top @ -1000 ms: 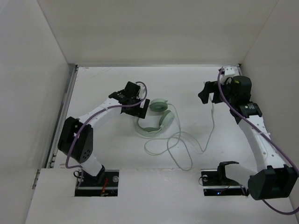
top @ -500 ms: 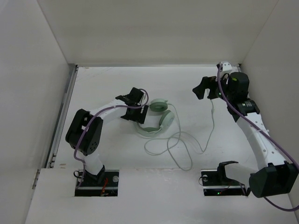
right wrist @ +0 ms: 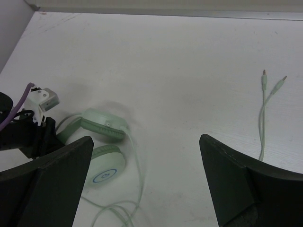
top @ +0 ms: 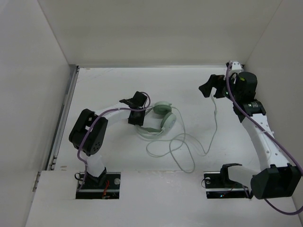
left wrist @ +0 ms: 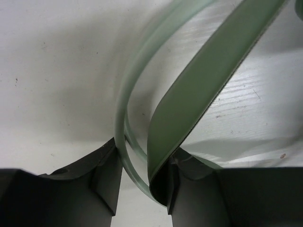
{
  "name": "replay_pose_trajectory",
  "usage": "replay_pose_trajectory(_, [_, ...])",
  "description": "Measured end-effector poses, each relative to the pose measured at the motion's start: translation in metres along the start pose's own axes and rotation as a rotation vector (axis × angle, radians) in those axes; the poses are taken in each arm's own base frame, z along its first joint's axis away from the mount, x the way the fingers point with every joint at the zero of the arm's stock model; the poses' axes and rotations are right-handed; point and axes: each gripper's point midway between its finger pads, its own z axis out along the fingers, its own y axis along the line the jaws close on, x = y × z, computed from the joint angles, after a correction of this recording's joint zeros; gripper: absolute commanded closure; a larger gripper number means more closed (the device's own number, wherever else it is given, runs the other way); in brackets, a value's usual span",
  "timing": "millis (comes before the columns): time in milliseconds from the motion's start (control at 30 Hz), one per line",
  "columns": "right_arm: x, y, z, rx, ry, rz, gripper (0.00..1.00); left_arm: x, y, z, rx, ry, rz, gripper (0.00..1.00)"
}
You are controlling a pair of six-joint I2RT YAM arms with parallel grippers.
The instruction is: Wrap the headphones
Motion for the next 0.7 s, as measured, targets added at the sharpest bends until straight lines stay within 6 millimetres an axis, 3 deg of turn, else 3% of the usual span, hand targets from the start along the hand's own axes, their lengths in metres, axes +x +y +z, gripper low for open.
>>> replay_pose_trajectory(67, [-0.001, -0.002, -0.001, 0.005, -0.002, 0.005, 0.00, -0.003, -0.001, 0.001, -0.002, -0.007, -0.014, 0.77])
replay_pose_trajectory(200, [-0.001, -0.003, -0.001, 0.006, -0.003, 0.009, 0.00, -0.011, -0.005, 0.005, 0.010, -0.024, -0.030, 1.00])
replay_pose_trajectory(533, [-0.002, -0.006, -0.002, 0.014, -0.006, 0.024, 0.00, -0.035, -0.032, 0.012, 0.083, -0.082, -0.011, 1.00])
replay_pose_trajectory(700, [-0.002, -0.006, -0.002, 0.014, -0.006, 0.019, 0.00, -0.039, -0.031, 0.011, 0.082, -0.085, 0.011, 1.00])
